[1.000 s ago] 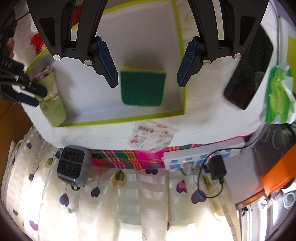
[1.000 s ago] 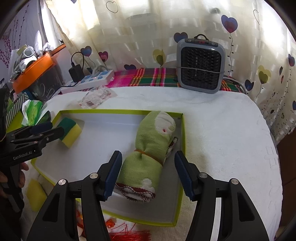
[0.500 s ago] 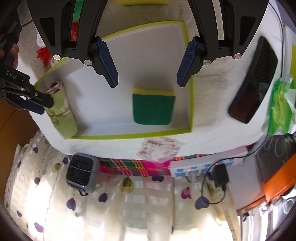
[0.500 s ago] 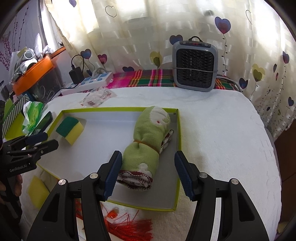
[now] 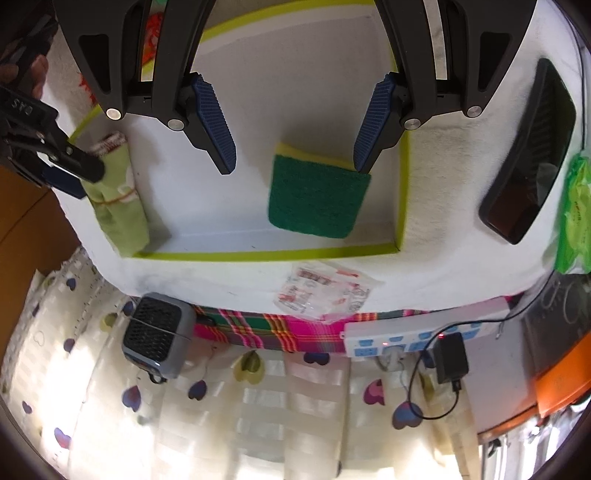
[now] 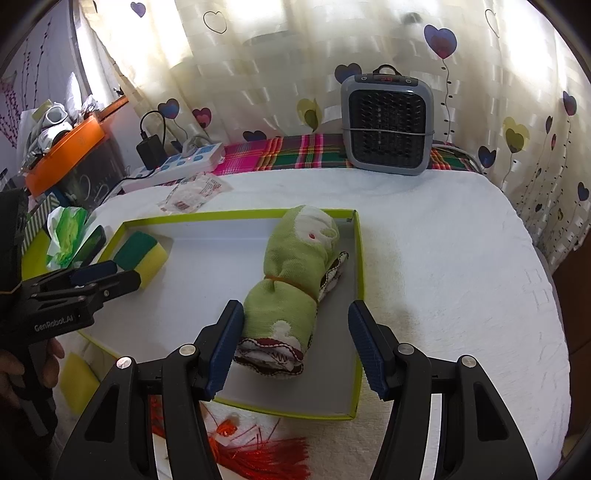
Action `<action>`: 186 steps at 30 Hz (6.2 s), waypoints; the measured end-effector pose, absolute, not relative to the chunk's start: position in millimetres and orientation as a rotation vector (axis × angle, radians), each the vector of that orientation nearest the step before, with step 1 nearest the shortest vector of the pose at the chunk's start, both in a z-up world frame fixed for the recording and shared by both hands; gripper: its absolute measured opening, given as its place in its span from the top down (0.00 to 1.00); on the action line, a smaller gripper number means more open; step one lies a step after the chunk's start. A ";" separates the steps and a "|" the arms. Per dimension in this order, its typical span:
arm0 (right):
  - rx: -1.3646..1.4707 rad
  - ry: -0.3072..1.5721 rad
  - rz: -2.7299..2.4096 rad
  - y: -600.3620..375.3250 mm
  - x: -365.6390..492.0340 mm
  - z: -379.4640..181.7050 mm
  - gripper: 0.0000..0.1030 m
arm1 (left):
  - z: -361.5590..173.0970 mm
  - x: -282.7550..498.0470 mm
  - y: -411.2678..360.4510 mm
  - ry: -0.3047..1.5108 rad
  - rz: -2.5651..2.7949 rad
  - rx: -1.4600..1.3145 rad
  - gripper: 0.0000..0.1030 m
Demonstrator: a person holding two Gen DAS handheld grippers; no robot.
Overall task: Organize soft objects
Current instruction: 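Release the sponge with the left gripper while the right gripper releases the rolled towel, then move both open grippers back toward the remaining items beside the box, then grasp the green cloth with the right gripper while the left gripper grasps the yellow sponge, then carry the yellow sponge and green cloth over the lime-green box with both grippers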
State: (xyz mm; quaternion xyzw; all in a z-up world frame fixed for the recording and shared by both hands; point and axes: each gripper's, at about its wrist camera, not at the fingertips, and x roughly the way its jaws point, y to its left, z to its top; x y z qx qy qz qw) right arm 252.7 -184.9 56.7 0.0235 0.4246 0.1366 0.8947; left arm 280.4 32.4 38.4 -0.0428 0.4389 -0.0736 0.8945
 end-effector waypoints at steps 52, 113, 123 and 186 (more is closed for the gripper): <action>0.080 0.783 0.286 -189.5 159.4 73.6 0.42 | 63.7 163.7 38.7 0.846 -0.128 -0.072 0.36; -0.349 0.746 0.567 -46.8 65.9 32.6 0.44 | 28.3 114.0 95.8 0.893 -0.071 -0.196 0.36; -0.322 0.728 0.533 -52.9 66.0 35.6 0.82 | 28.2 114.1 93.1 0.891 -0.075 -0.193 0.36; 0.285 0.532 0.580 -167.7 81.3 100.4 0.91 | 20.9 143.6 47.7 0.936 -0.084 -0.056 0.44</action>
